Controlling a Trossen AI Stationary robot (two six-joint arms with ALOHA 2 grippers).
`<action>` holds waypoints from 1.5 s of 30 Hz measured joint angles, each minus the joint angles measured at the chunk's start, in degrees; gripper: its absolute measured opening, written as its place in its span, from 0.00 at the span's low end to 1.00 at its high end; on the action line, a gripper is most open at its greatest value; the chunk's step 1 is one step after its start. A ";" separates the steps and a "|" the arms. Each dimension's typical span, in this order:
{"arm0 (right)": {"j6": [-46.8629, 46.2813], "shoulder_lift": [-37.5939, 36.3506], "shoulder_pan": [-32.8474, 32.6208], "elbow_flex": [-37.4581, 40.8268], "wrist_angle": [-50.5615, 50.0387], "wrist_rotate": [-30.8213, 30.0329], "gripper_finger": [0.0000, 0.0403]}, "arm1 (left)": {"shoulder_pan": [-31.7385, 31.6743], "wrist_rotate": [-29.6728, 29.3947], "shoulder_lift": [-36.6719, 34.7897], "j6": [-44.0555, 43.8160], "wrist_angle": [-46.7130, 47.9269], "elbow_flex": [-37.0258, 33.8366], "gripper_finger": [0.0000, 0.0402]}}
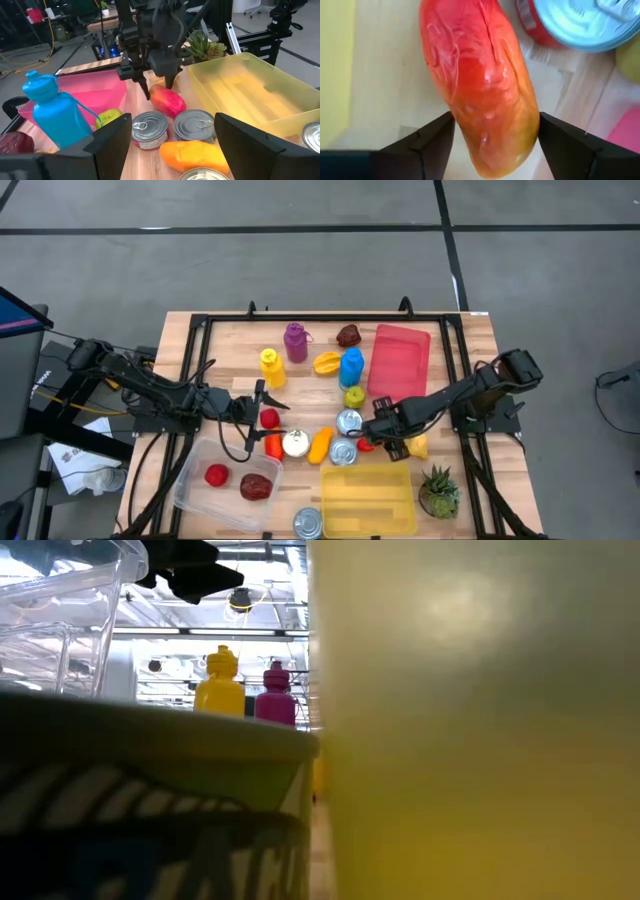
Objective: Pick & Place Food Item
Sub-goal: Put the right orange mango into the transparent bin
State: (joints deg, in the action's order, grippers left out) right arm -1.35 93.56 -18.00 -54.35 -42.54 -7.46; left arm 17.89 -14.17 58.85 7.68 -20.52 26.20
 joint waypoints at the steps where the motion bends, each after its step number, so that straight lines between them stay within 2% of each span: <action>1: -0.28 0.04 0.00 -0.02 0.31 0.05 0.62 | 0.02 -0.02 0.00 0.00 0.03 0.00 0.69; 8: -3.08 0.37 -0.35 0.04 1.08 0.02 0.38 | 0.02 -0.37 0.00 -0.01 -0.10 0.00 0.69; 22: -9.27 -0.11 -3.84 -0.45 0.06 -2.39 0.38 | 0.02 -0.37 0.00 0.00 -0.12 0.00 0.69; 29: -10.34 -0.72 -6.04 -8.05 -4.81 -8.44 0.38 | 0.02 -0.35 0.00 0.00 -0.40 0.00 0.69; 35: -10.27 -0.72 -7.20 -14.78 -4.15 -12.95 0.38 | 0.02 -0.35 0.00 0.97 -0.53 0.00 0.69; 39: -9.29 -0.72 -7.48 -15.89 2.16 -16.46 0.38 | 0.02 -0.35 0.00 1.57 -1.47 0.00 0.69; 45: -4.79 -0.71 -7.48 -13.37 22.63 -20.86 0.38 | 0.02 1.01 -0.24 2.58 -3.44 0.00 0.69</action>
State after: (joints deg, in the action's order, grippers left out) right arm -6.13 92.85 -25.47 -67.71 -19.91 -28.32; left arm 17.91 -13.16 58.61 10.26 -23.97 26.20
